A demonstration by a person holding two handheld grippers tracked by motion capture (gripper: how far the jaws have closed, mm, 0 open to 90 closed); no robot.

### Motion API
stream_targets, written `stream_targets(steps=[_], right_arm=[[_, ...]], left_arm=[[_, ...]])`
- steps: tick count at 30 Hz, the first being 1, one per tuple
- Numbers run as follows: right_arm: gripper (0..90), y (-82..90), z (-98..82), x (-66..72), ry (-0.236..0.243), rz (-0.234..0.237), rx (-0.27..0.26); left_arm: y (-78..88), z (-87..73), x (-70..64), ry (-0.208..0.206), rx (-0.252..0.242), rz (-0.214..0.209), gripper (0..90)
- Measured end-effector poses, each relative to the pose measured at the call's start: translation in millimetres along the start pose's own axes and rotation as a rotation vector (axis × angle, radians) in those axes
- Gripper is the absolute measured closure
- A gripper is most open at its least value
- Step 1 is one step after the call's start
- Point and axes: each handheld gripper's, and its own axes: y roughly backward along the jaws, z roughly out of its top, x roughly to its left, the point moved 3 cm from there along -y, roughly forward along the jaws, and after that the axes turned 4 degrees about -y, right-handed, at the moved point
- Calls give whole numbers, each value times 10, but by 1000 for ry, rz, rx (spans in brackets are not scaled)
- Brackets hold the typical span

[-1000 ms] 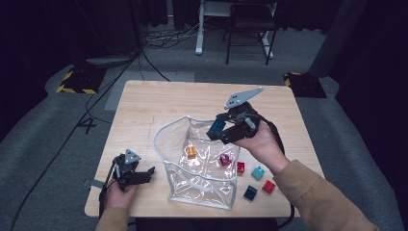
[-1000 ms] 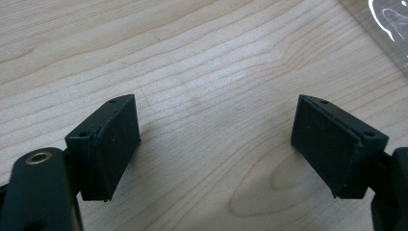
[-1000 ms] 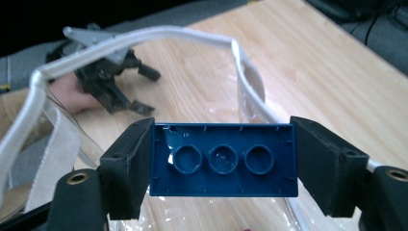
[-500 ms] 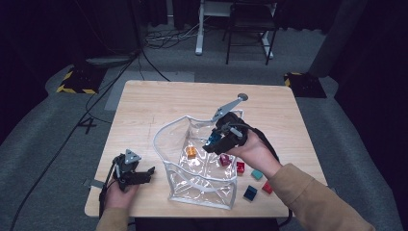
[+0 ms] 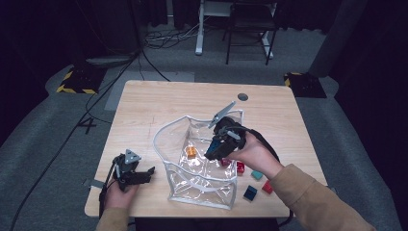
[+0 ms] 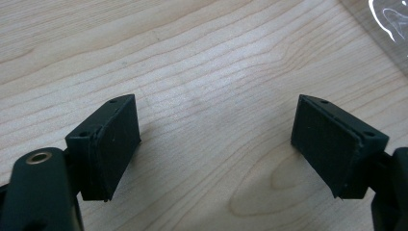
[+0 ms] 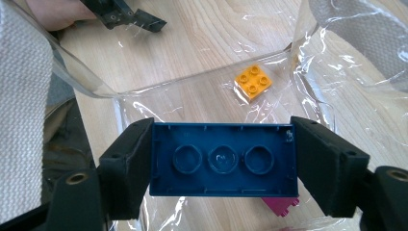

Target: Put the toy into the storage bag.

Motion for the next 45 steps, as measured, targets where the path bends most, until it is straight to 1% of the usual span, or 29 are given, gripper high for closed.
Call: stream_targets(steps=[2, 4, 7, 9, 12, 14, 15, 20, 22, 26, 29, 32, 35, 37, 39, 42, 45], right_arm=[[199, 26, -3, -4, -11, 4, -22], [158, 41, -9, -6, -14, 19, -37], [140, 64, -19, -15, -15, 31, -59], [112, 116, -19, -17, -7, 2, -84], [104, 261, -6, -15, -1, -1, -147], [104, 368, -8, -12, 0, -15, -180], [104, 402, -12, -15, 4, -18, -189], [105, 620, -80, -60, -17, -34, -256], [105, 701, -121, -91, -20, -52, -266], [106, 864, -207, -148, -45, -76, -306], [106, 963, -273, -192, -54, -104, -317], [107, 1063, -356, -246, -81, -120, -343], [109, 1148, -438, -311, -104, -141, -352], [109, 1218, -526, -368, -126, -165, -367], [111, 1269, -604, -421, -147, -175, -382], [112, 1341, -734, -525, -184, -203, -379], [120, 1403, -843, -601, -209, -230, -378]], left_arm=[[0, 0, 0, 0, 0, 0, 175], [-1, 0, -1, 1, -1, 0, 175], [0, 0, 0, 0, 0, 0, 175], [0, 0, 0, 1, 0, 0, 175], [0, 0, 0, 0, 0, 0, 175], [0, 0, 0, 0, 0, 0, 175], [-1, 1, 0, 1, -1, 0, 175], [0, 0, 0, 0, 0, 0, 175], [-1, 0, 0, 1, 0, 0, 174], [1, -2, -2, 2, 0, 1, 174], [0, -1, -1, 0, 0, -2, 173], [1, -3, -4, 1, -1, 0, 173], [-7, 5, 1, 2, -2, -8, 170], [-12, 11, 7, -2, 0, -8, 169], [-12, 12, 9, -3, 0, -8, 168], [-12, 12, 9, -4, 1, -8, 168], [-13, 12, 8, -3, 0, -8, 168]])
